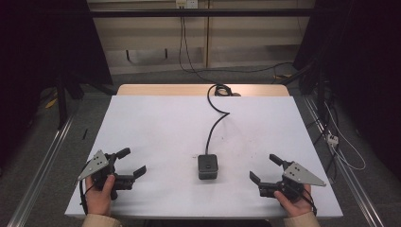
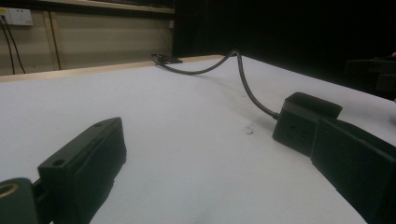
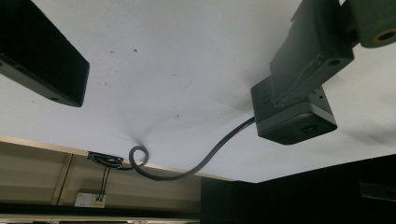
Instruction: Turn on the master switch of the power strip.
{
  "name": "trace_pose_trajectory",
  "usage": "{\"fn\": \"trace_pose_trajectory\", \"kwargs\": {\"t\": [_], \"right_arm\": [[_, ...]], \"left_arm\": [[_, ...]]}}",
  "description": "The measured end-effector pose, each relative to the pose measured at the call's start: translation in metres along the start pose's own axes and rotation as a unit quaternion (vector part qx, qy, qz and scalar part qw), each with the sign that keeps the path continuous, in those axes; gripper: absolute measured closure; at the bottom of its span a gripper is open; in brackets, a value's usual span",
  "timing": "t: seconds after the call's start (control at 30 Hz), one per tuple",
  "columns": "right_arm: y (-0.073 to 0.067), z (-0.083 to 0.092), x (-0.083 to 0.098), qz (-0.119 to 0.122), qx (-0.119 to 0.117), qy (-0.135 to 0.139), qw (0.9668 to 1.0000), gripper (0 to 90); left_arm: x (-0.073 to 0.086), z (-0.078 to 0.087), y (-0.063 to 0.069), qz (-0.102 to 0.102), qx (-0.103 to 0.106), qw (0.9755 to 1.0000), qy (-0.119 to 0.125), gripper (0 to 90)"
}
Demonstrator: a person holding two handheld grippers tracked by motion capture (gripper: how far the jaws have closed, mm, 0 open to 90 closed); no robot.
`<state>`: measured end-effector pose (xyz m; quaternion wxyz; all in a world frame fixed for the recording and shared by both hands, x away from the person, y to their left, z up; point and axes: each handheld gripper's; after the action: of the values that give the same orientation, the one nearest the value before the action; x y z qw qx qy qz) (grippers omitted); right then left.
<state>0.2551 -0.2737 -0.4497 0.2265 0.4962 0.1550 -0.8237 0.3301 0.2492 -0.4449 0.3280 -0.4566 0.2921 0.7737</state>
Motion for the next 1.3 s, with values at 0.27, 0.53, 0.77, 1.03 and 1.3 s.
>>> {"fn": "trace_pose_trajectory", "kwargs": {"t": [0.27, 0.53, 0.77, 1.03, 1.3], "right_arm": [[-0.003, -0.004, -0.002, 0.002, -0.003, -0.004, 1.0000, 4.5], [-0.007, -0.012, -0.005, 0.005, -0.011, -0.009, 0.9999, 4.3], [-0.011, -0.017, -0.008, 0.003, -0.016, -0.013, 0.9998, 4.3], [-0.014, -0.026, -0.013, 0.004, -0.023, -0.013, 0.9997, 4.5], [-0.017, -0.028, -0.016, 0.005, -0.027, -0.009, 0.9996, 4.7]], "left_arm": [[0.000, 0.002, -0.001, -0.003, -0.002, 1.0000, 0.005, 3.1], [-0.002, -0.001, 0.001, -0.009, 0.003, 1.0000, 0.003, 3.1], [-0.003, -0.005, 0.003, -0.019, 0.007, 0.9998, -0.001, 3.1], [-0.003, -0.005, 0.003, -0.020, 0.007, 0.9998, -0.003, 3.1], [-0.003, -0.004, 0.003, -0.024, 0.005, 0.9997, -0.003, 3.1]]}}
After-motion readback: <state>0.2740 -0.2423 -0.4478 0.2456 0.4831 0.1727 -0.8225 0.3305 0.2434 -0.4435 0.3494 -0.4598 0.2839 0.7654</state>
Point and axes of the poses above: each handheld gripper's, and its own axes: z roughly backward along the jaws, x roughly out of its underside, y roughly to its right, and after that the axes turned 14 degrees about -y, right-handed
